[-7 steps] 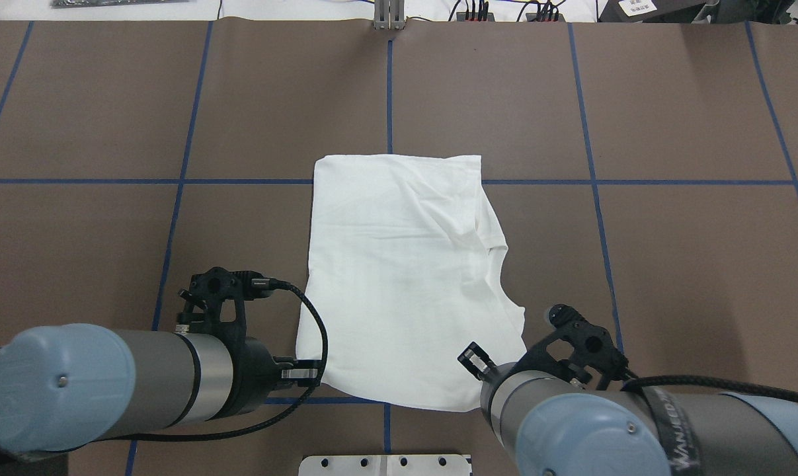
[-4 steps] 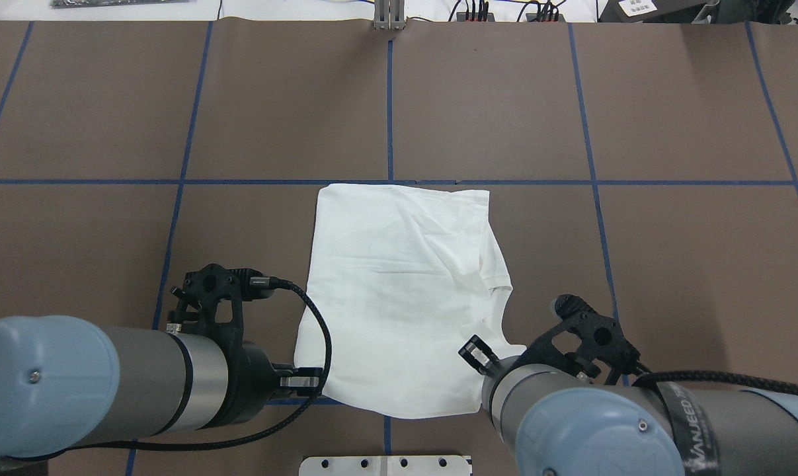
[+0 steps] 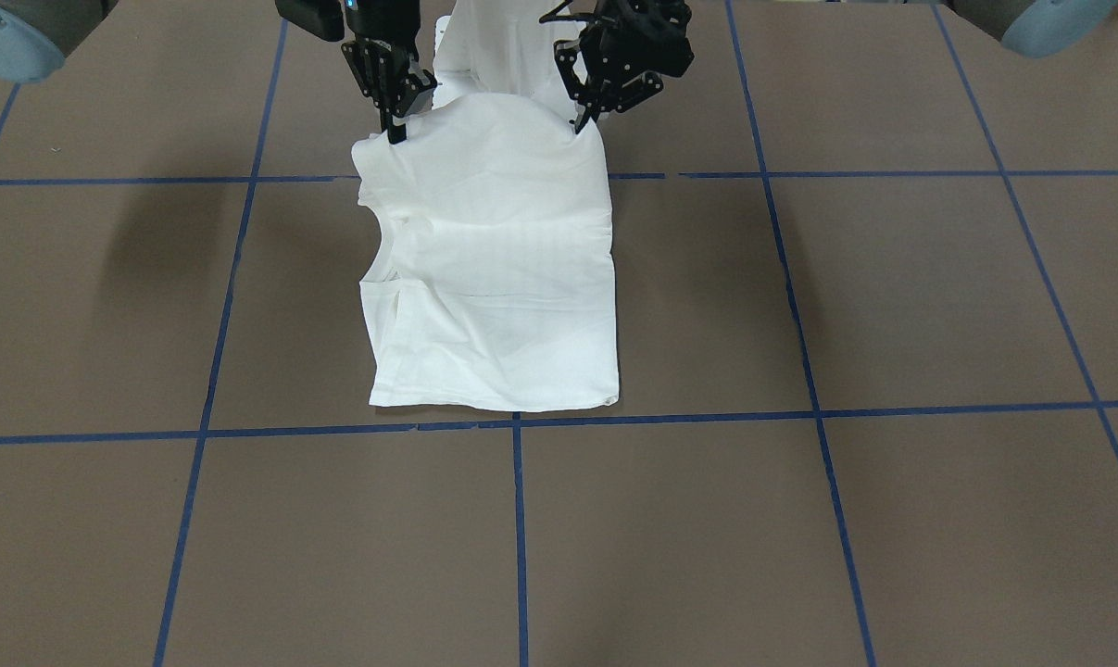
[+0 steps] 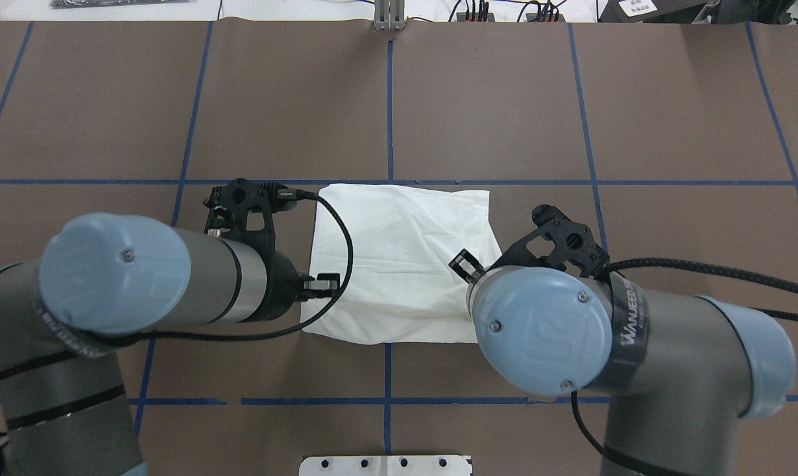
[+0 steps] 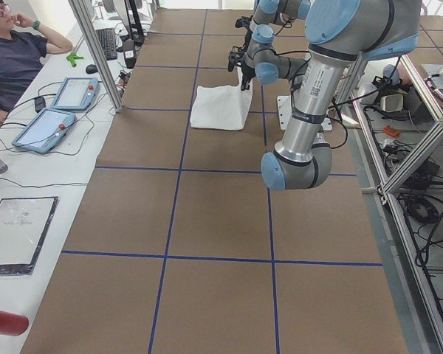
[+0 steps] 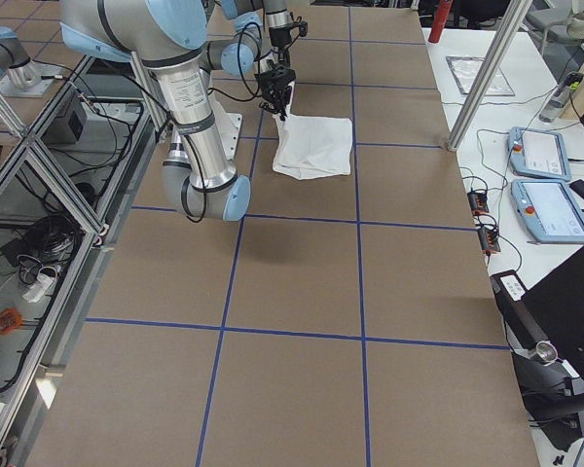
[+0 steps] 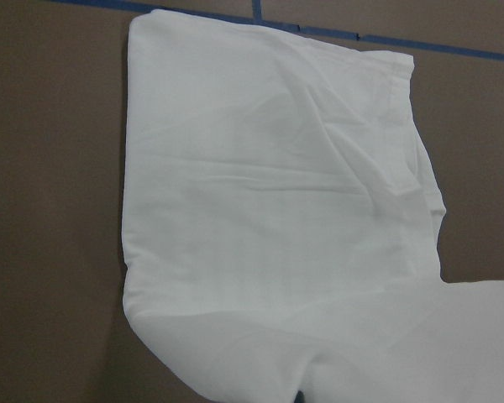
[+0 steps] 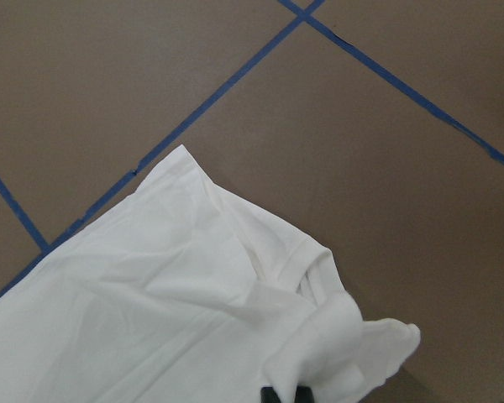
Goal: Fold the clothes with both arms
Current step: 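Lift the near edge with both grippers and fold it toward the collar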
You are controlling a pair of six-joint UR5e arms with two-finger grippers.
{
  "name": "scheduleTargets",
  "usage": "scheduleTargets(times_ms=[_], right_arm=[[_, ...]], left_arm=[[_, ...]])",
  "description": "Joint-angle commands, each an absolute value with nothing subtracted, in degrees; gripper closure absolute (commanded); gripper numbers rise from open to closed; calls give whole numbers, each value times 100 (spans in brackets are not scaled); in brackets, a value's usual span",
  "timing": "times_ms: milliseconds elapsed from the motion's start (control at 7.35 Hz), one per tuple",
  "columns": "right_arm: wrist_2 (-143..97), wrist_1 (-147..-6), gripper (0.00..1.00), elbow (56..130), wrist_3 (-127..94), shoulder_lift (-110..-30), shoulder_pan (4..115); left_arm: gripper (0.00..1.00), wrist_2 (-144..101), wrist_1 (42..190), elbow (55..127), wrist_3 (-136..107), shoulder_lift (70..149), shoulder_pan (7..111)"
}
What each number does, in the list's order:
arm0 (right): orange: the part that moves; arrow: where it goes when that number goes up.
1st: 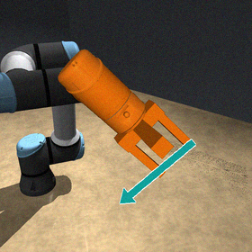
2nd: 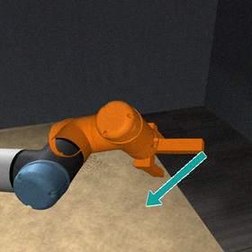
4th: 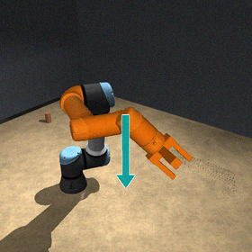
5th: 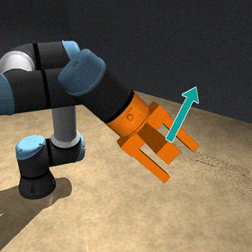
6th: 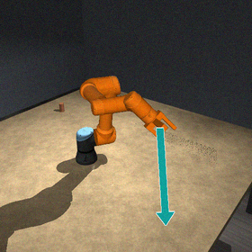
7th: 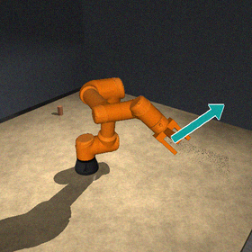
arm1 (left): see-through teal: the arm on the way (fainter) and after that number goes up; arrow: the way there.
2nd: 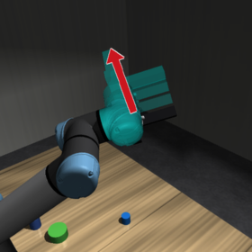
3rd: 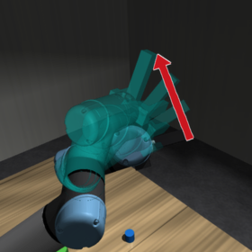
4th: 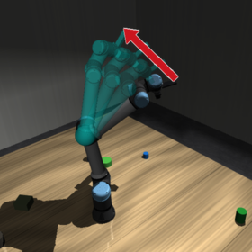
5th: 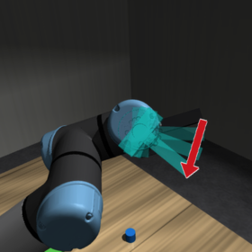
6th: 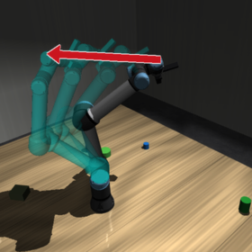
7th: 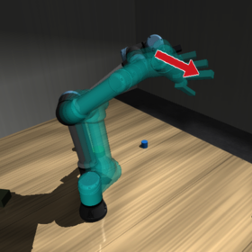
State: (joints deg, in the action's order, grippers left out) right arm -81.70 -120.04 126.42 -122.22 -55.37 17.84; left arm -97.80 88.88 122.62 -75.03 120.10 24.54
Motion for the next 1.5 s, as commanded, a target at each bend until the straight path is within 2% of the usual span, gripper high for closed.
scheduleTargets(times_ms=[0, 408, 816, 952, 1088, 1224, 1360], right_arm=[[-8297, -11132, 100, 11616, -11876, -5467, 2327], [-8306, -10101, 100, 10061, -11410, -5109, 2750], [-8314, -9642, 100, 9283, -11329, -4888, 2883], [-8314, -9494, 84, 9159, -11251, -4861, 2883], [-8367, -9353, 25, 9106, -10885, -4817, 2944], [-8672, -9360, 0, 9114, -10837, -4703, 3049], [-8797, -9386, 0, 9114, -10828, -4580, 3058]], left_arm=[[100, -9669, 9077, 11115, -6981, 12557, 3057], [100, -9510, 10369, 9558, -6715, 12760, 3313], [100, -9325, 10904, 8563, -6715, 13113, 3313], [85, -9325, 11081, 8482, -6706, 13087, 3313], [1, -9325, 11301, 8516, -6384, 13017, 3322], [0, -9395, 11355, 8743, -6015, 12869, 3444], [0, -9543, 11338, 9015, -5359, 12667, 3654]])
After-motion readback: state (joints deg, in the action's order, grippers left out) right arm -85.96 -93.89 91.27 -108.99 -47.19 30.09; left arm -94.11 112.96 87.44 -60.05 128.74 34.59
